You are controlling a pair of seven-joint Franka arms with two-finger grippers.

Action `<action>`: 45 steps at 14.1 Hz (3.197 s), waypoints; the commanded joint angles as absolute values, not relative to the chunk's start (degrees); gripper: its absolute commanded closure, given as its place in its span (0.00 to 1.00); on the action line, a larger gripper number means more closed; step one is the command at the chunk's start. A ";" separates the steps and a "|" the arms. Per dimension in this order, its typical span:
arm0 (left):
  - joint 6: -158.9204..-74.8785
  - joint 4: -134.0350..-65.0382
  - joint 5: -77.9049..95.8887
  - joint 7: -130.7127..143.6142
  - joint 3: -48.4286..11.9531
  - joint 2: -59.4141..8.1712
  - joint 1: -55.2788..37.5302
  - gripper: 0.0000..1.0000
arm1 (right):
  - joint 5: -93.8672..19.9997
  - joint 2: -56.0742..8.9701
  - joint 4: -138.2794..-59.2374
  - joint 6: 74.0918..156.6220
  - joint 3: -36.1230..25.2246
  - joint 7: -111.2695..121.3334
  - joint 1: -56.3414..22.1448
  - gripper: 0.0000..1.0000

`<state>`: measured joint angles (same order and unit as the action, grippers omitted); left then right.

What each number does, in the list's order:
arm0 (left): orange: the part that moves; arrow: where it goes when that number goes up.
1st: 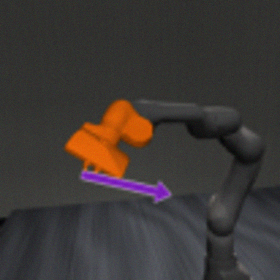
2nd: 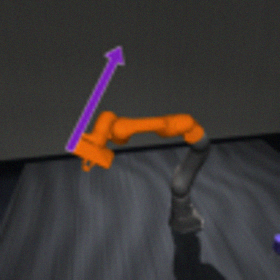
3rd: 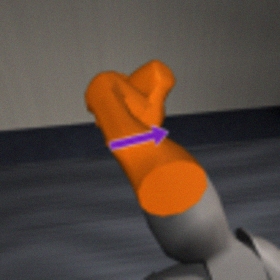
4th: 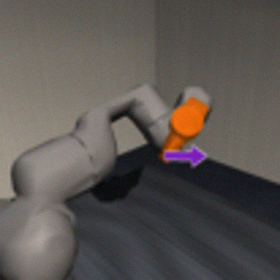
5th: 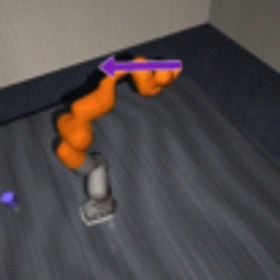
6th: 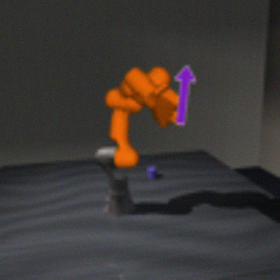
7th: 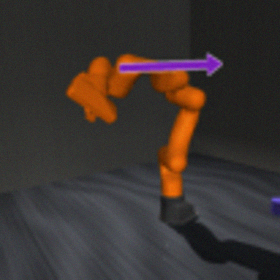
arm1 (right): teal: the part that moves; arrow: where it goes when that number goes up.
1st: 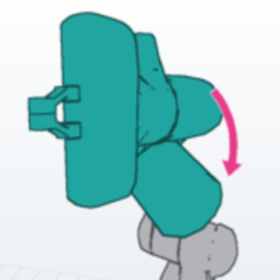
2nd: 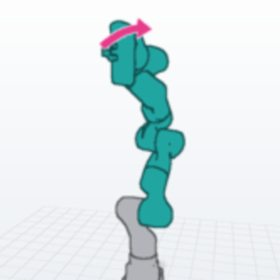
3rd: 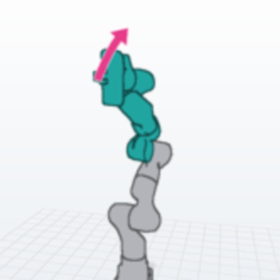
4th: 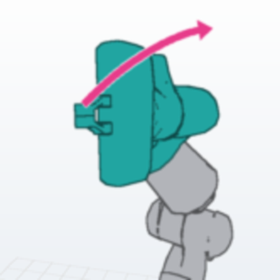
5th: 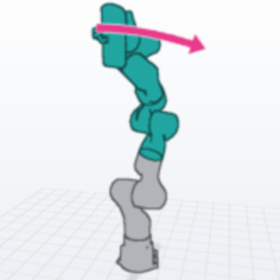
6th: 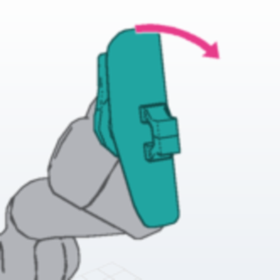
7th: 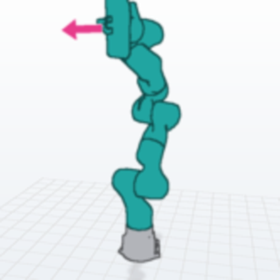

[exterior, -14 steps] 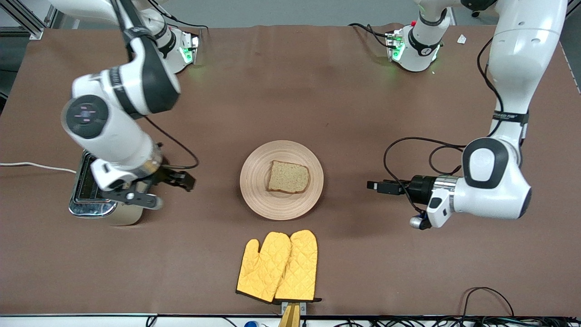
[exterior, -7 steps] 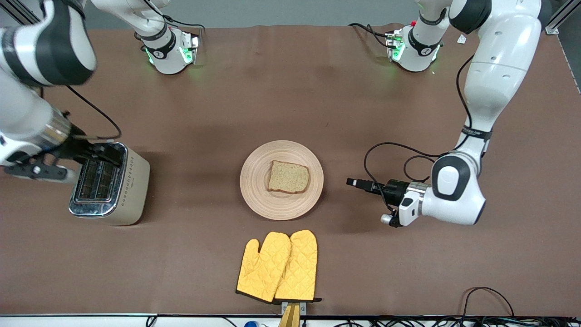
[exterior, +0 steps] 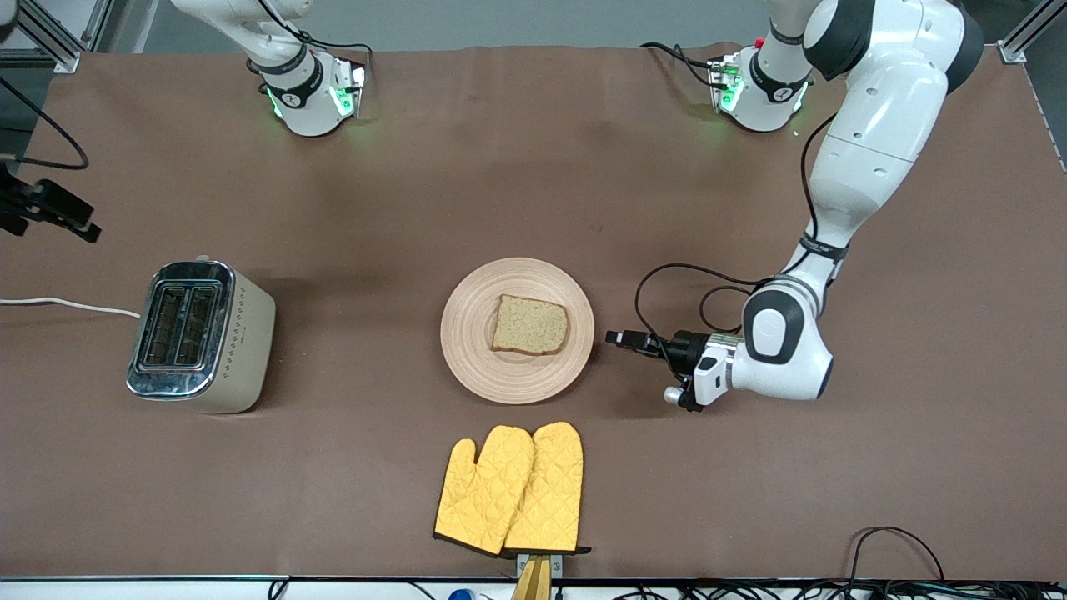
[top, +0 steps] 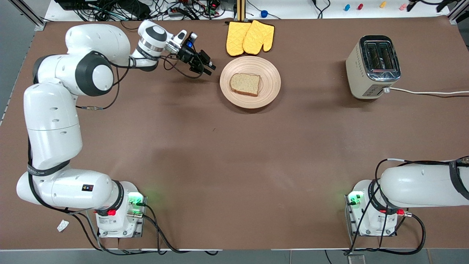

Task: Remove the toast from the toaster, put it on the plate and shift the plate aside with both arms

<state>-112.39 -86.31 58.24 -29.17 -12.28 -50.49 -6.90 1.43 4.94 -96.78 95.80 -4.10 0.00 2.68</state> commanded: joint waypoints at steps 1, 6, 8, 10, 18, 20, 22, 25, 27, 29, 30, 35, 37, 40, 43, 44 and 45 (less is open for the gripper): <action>-116.35 -87.80 61.34 -31.28 -12.39 -50.80 -8.96 0.56 | 1.41 7.03 -97.39 94.14 -4.04 0.17 2.20 0.00; -117.24 -88.24 62.40 -31.64 -12.30 -51.85 -10.46 0.64 | 1.41 7.91 -96.33 89.30 -3.34 -0.26 0.35 0.00; -118.73 -88.77 62.40 -31.55 -12.30 -51.94 -11.25 0.74 | 1.41 7.91 -96.07 90.00 -3.43 -0.18 0.35 0.00; -119.18 -88.95 62.40 -31.55 -12.30 -51.94 -11.51 0.88 | 1.41 7.82 -96.06 90.52 -3.51 -0.18 0.44 0.00; -115.16 -89.03 62.31 -30.59 -12.39 -47.39 -7.84 1.00 | 1.49 7.74 -96.24 92.20 -3.87 0.26 0.79 0.00; -106.92 -89.03 62.14 -30.50 -12.31 -44.31 -2.31 1.00 | 1.49 7.82 -96.42 91.76 -3.87 0.35 0.97 0.00; -102.93 -89.03 61.18 -30.59 -12.22 -41.85 2.09 1.00 | 1.49 7.82 -96.33 91.93 -3.87 0.35 0.79 0.00; -100.11 -88.95 57.15 -30.24 -12.04 -40.26 8.50 0.99 | 1.49 7.82 -96.33 91.85 -3.87 0.35 0.79 0.00; -100.02 -88.33 50.84 -30.32 -12.22 -39.21 13.77 0.99 | 1.41 7.82 -96.42 91.84 -3.87 0.35 0.79 0.00; -99.67 -88.33 47.03 -31.29 -12.30 -39.29 19.22 0.99 | 1.49 7.82 -96.33 91.85 -3.69 0.26 0.62 0.00; -98.28 -88.24 46.50 -31.72 -12.30 -39.98 22.38 0.99 | 1.49 7.82 -96.33 91.85 -3.60 0.09 0.53 0.00; -98.00 -86.49 40.61 -36.20 -11.78 -43.93 31.89 0.99 | 1.41 7.82 -96.24 91.76 -3.52 -0.09 0.44 0.00; -98.00 -85.34 39.99 -37.97 -11.60 -45.44 33.48 1.00 | 1.41 7.82 -96.24 91.67 -3.52 -0.09 0.44 0.00; -98.35 -85.34 37.88 -37.96 -10.90 -46.49 33.66 1.00 | 1.41 7.82 -96.24 91.41 -3.69 -0.09 0.62 0.00; -98.35 -83.68 37.10 -39.63 -10.28 -48.95 34.63 0.96 | 1.41 7.82 -96.24 91.32 -3.69 -0.09 0.62 0.00; -98.35 -82.80 35.18 -39.29 -10.28 -48.96 34.54 0.87 | 1.41 7.82 -96.24 91.32 -3.60 -0.09 0.62 0.00; -98.35 -81.92 33.68 -39.46 -10.28 -48.96 34.45 0.69 | 1.41 7.82 -96.24 91.32 -3.60 -0.09 0.53 0.00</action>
